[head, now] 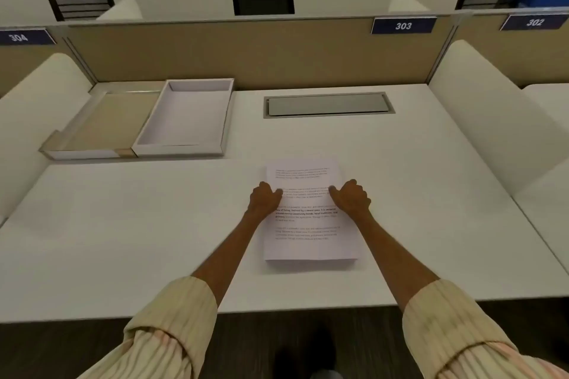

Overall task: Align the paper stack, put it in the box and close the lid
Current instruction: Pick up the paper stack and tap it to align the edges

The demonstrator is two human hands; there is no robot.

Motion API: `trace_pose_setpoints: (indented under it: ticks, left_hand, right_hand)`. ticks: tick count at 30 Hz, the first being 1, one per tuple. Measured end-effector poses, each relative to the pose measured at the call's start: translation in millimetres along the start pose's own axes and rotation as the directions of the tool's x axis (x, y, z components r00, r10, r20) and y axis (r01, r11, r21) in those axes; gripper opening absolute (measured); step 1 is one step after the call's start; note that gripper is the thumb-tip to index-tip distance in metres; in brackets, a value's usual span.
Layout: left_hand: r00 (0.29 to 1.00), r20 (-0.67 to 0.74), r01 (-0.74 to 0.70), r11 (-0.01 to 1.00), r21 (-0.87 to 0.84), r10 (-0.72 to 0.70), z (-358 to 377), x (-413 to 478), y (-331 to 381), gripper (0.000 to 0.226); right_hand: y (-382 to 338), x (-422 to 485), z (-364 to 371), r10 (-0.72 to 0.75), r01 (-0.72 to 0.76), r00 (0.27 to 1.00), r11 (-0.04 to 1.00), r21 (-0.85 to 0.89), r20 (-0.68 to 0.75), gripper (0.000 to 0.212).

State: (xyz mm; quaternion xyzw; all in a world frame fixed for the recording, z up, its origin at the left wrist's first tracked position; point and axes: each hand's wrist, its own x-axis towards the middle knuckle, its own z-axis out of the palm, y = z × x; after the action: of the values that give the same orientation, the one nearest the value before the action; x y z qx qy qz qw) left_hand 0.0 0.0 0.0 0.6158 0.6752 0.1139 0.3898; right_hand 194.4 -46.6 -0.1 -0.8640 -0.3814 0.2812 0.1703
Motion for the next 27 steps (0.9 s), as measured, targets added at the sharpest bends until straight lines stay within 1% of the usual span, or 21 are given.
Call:
trace_pose_setpoints:
  ticks: [2,3,4,6,8,12,17,19,21,24,25,27]
  left_hand:
    - [0.998,0.006,0.067,0.994,-0.082,-0.066,2.8,0.9,6.3,0.054]
    - [0.993,0.010,0.114,0.980,-0.166,-0.114,3.0,1.2,9.7,0.053]
    - [0.987,0.022,0.158,0.951,-0.267,-0.158,1.1,1.2,13.8,0.052]
    - [0.967,0.070,0.251,0.862,-0.442,-0.245,-3.0,6.7,19.0,0.054]
    - [0.955,0.104,0.289,0.797,-0.530,-0.277,-8.4,16.1,19.1,0.054]
    - [0.931,0.113,0.353,0.781,-0.515,-0.346,-9.7,26.6,16.2,0.056]
    - [0.931,0.101,0.357,0.812,-0.463,-0.352,-4.8,30.5,22.8,0.067]
    - [0.933,0.108,0.354,0.816,-0.457,-0.345,-4.1,33.8,23.3,0.067]
    - [0.936,0.118,0.346,0.808,-0.477,-0.332,-2.4,36.6,21.3,0.062]
    - [0.938,0.193,0.346,0.769,-0.538,-0.287,4.2,37.7,16.9,0.059]
    - [0.936,0.209,0.352,0.774,-0.526,-0.283,5.7,37.4,16.9,0.060]
    - [0.929,0.209,0.368,0.817,-0.444,-0.305,7.0,39.4,17.3,0.068]
  right_hand:
    - [-2.8,1.5,1.7,0.058,-0.059,0.998,0.998,0.004,0.033,0.060]
    - [-4.1,3.0,3.4,0.081,-0.083,0.995,0.996,0.041,0.059,0.058]
    - [-6.6,1.6,2.1,0.106,-0.114,0.990,0.990,0.088,0.091,0.056]
    - [-9.5,4.1,3.1,0.132,-0.150,0.984,0.976,0.158,0.118,0.054]
    - [-9.3,9.5,0.6,0.146,-0.168,0.981,0.966,0.194,0.125,0.057]
    - [-3.6,21.9,-1.9,0.187,-0.218,0.972,0.945,0.245,0.144,0.069]
    - [-1.6,33.9,-3.9,0.212,-0.255,0.960,0.933,0.253,0.183,0.074]
    - [-0.9,37.0,-5.6,0.204,-0.255,0.957,0.929,0.269,0.205,0.075]
    - [1.9,38.8,-7.4,0.183,-0.244,0.957,0.926,0.288,0.224,0.075]
    - [5.5,40.5,-9.8,0.150,-0.236,0.951,0.917,0.320,0.271,0.076]
    - [5.7,40.5,-10.4,0.139,-0.234,0.947,0.915,0.329,0.289,0.075]
    - [4.9,39.8,-11.3,0.120,-0.226,0.942,0.917,0.328,0.313,0.072]
